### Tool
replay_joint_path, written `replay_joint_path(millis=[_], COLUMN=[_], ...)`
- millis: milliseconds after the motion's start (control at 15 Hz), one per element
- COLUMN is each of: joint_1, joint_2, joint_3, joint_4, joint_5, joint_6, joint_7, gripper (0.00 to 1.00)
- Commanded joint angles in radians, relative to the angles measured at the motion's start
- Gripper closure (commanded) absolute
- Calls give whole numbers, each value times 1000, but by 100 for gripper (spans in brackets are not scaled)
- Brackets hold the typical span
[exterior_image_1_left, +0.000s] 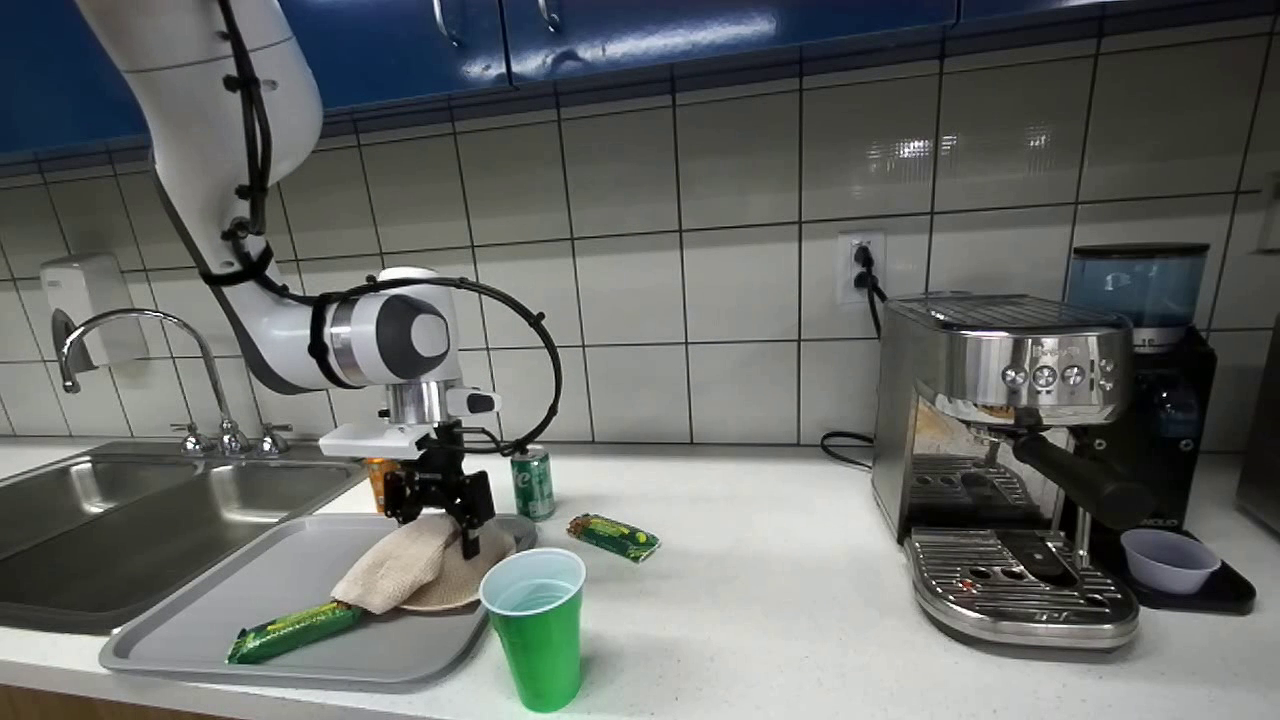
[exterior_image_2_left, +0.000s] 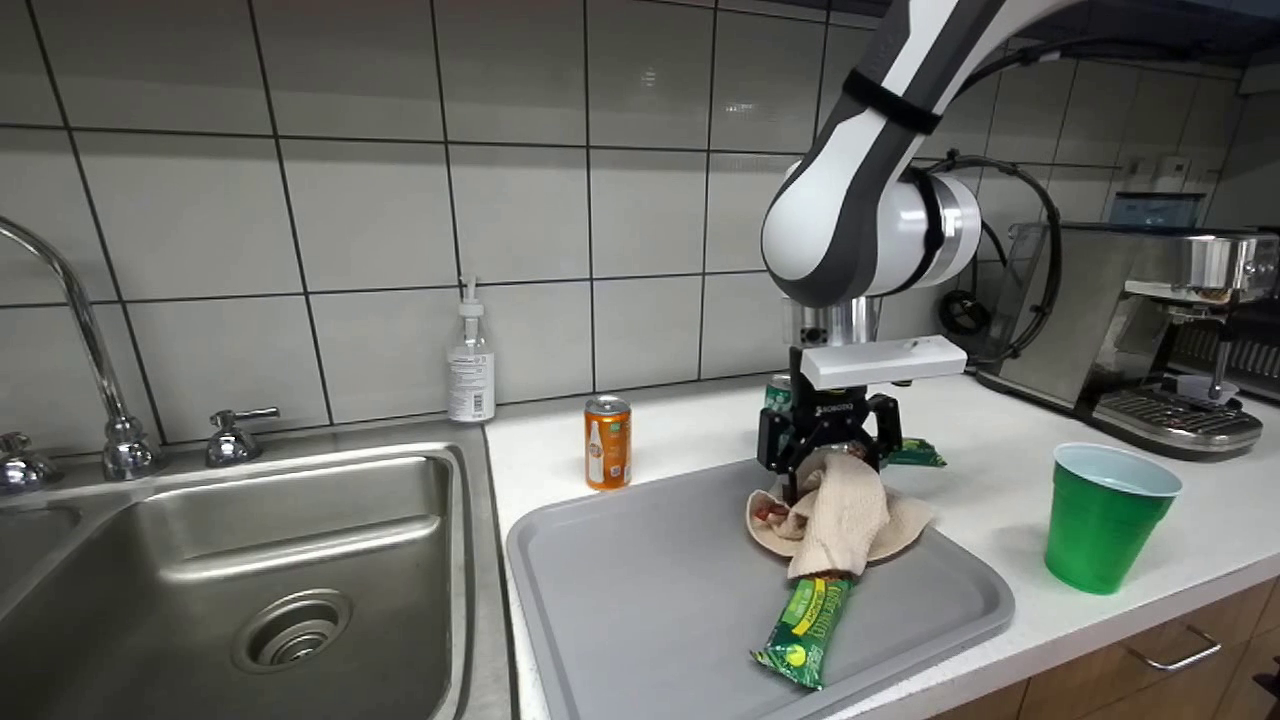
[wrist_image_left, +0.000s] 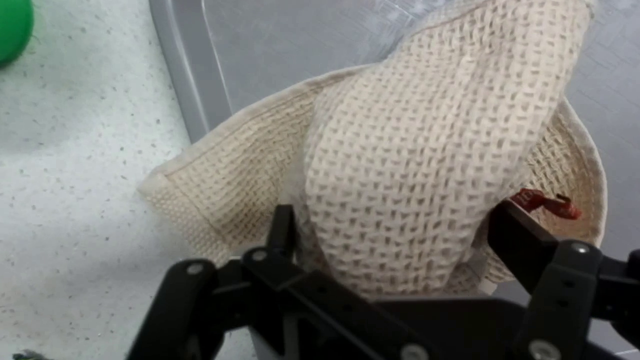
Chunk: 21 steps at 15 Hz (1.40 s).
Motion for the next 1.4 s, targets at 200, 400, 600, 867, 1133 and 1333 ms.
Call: replay_joint_path(millis=[200,400,600,867,1133,1333], joint_1=[21,21,18,14,17,18], joint_2=[33,37,31,29,28,26], joint_3=[-17,-18,-17,-13,-13,-12], joint_4=[-1,-1,-5,-4,-4,-2], joint_5=[-12,-9,-6,1,0,0], joint_6=[45,51,54,50,52,52], joint_7=[50,49,45,37,40,40], gripper=[0,0,28,60,88,100])
